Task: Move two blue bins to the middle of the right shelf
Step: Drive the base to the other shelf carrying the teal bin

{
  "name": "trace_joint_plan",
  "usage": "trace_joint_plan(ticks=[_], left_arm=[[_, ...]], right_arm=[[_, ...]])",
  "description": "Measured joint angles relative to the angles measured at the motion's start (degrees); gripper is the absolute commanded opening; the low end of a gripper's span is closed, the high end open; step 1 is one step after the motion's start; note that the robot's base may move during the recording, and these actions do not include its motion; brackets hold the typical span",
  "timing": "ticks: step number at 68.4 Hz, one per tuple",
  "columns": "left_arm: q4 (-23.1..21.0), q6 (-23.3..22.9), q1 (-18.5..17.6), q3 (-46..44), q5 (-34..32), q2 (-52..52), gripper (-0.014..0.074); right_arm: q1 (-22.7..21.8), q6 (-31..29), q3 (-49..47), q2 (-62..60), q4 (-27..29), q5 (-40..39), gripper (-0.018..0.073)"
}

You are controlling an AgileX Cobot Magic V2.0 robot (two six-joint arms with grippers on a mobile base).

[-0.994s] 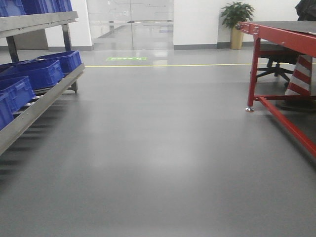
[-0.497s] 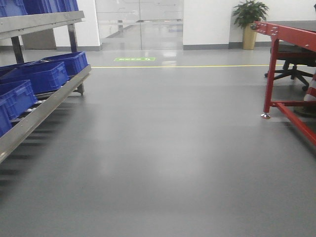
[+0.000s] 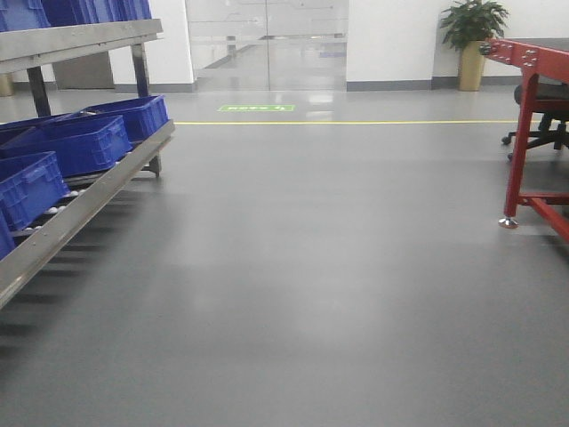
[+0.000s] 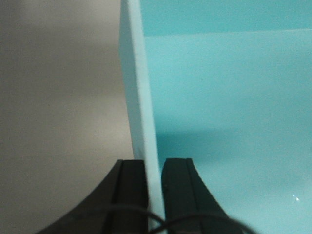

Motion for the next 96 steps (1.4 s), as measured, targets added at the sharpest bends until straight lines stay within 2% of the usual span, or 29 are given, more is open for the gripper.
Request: trace_joint_plan(ticks=[16, 24, 66, 96], left_arm=[[0.0, 0.0, 0.0, 0.0, -0.38, 0.0, -0.0111], [0.0, 0.0, 0.0, 0.0, -2.62, 0.0, -0.0111], [1.72, 2.11, 0.0, 0.1, -25.48, 0.11, -0.0111], [1.72, 2.43, 0.0, 0.1, -27.5, 0.18, -0.0111]], right_arm=[[0.0, 0.0, 0.0, 0.0, 0.0, 0.0, -0.0154], [0.0, 0.0, 0.0, 0.0, -0.16, 0.0, -0.0154], [-0.3, 0.61, -0.43, -0.17, -0.4, -2.39, -0.0154], [-0.3, 0.79, -0.43, -0.26, 0.07, -2.39, -0.0154]])
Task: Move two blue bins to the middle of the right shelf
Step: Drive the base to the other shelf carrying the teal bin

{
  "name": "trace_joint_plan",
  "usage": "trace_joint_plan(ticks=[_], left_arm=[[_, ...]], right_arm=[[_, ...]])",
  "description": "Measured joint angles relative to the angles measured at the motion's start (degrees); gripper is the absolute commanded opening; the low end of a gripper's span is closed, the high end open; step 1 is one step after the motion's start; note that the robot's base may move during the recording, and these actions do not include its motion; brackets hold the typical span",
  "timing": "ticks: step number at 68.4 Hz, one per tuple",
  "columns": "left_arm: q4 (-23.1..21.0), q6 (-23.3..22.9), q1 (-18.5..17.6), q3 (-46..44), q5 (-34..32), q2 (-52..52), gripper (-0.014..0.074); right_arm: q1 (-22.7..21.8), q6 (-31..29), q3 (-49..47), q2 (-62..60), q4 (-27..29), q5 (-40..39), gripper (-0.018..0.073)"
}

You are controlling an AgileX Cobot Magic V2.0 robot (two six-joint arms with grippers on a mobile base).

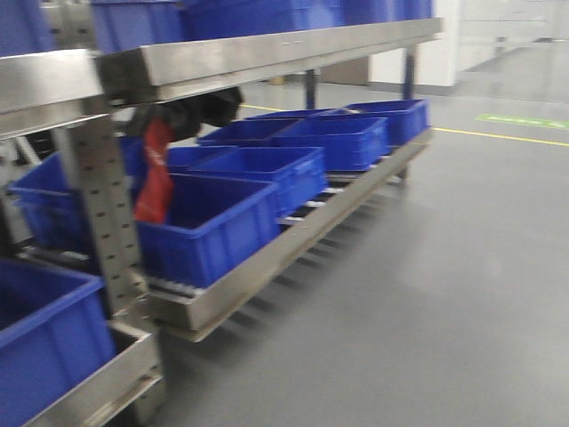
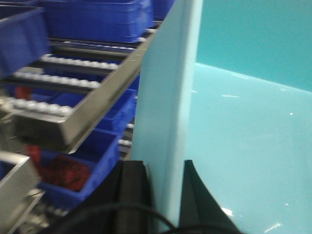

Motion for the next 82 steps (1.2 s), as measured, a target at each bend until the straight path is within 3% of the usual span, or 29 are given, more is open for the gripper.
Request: trace_joint_plan(ticks=[82], left_arm=[[0.0, 0.0, 0.0, 0.0, -0.38, 0.0, -0.0111]], right_arm=[[0.0, 0.26, 0.0, 0.0, 0.34, 0.23, -0.0154]])
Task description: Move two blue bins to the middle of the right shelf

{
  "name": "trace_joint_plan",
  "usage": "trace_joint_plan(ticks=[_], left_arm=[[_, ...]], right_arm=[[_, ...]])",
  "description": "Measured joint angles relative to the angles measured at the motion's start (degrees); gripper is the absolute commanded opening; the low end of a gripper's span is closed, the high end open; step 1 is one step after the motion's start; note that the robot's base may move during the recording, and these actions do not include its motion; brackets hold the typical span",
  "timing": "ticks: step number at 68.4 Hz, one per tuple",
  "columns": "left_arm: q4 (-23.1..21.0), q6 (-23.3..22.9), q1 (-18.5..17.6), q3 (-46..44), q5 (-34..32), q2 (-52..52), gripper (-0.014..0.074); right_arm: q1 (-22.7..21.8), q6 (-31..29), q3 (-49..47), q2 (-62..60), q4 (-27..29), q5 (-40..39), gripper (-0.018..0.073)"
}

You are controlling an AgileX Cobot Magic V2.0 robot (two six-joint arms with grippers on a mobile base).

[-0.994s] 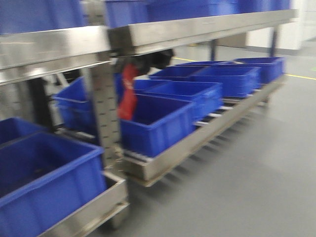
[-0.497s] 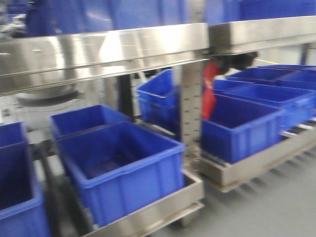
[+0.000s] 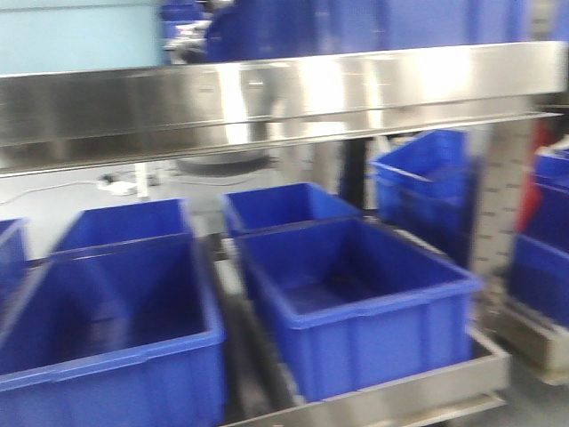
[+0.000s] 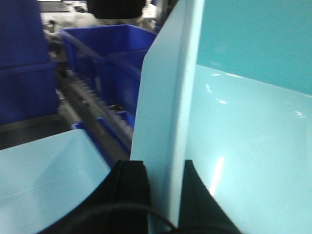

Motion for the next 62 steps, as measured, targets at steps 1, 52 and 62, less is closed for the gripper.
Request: trace_joint_plan(ticks=[1, 52, 62], left_arm=[[0.0, 0.0, 0.0, 0.0, 0.0, 0.0, -0.0111], [0.0, 0.0, 0.0, 0.0, 0.0, 0.0, -0.0111], [0.0, 0.0, 0.0, 0.0, -0.04, 0.0, -0.0111]], right_arm=[[0.0, 0.0, 0.0, 0.0, 0.0, 0.0, -0.0154], [0.0, 0.0, 0.0, 0.0, 0.09, 0.0, -0.0154], [0.0, 0.0, 0.0, 0.0, 0.09, 0.0, -0.0154]])
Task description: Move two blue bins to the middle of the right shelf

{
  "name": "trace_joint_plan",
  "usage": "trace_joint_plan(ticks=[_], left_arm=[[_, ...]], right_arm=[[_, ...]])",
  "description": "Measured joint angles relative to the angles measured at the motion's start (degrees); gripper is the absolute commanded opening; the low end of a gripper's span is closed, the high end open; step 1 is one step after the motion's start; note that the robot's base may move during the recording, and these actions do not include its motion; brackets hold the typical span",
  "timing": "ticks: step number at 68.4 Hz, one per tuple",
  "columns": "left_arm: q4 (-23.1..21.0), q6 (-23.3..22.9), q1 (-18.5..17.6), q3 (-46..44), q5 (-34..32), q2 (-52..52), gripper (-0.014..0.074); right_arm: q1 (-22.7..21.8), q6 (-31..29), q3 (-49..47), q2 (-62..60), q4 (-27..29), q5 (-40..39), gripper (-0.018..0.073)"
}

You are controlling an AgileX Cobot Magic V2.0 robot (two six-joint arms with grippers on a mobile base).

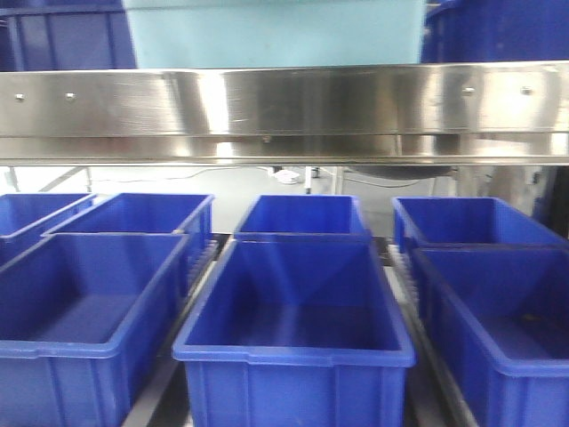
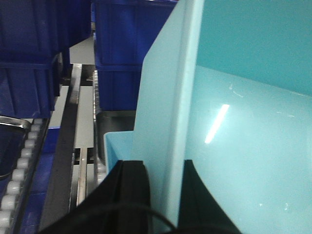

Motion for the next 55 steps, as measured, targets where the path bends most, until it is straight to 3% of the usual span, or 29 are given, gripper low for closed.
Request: trace_joint_plan(ticks=[55], left_arm=[[0.0, 0.0, 0.0, 0.0, -0.23, 0.0, -0.0111]], right_arm=[[0.0, 0.0, 0.0, 0.0, 0.0, 0.12, -0.0154]])
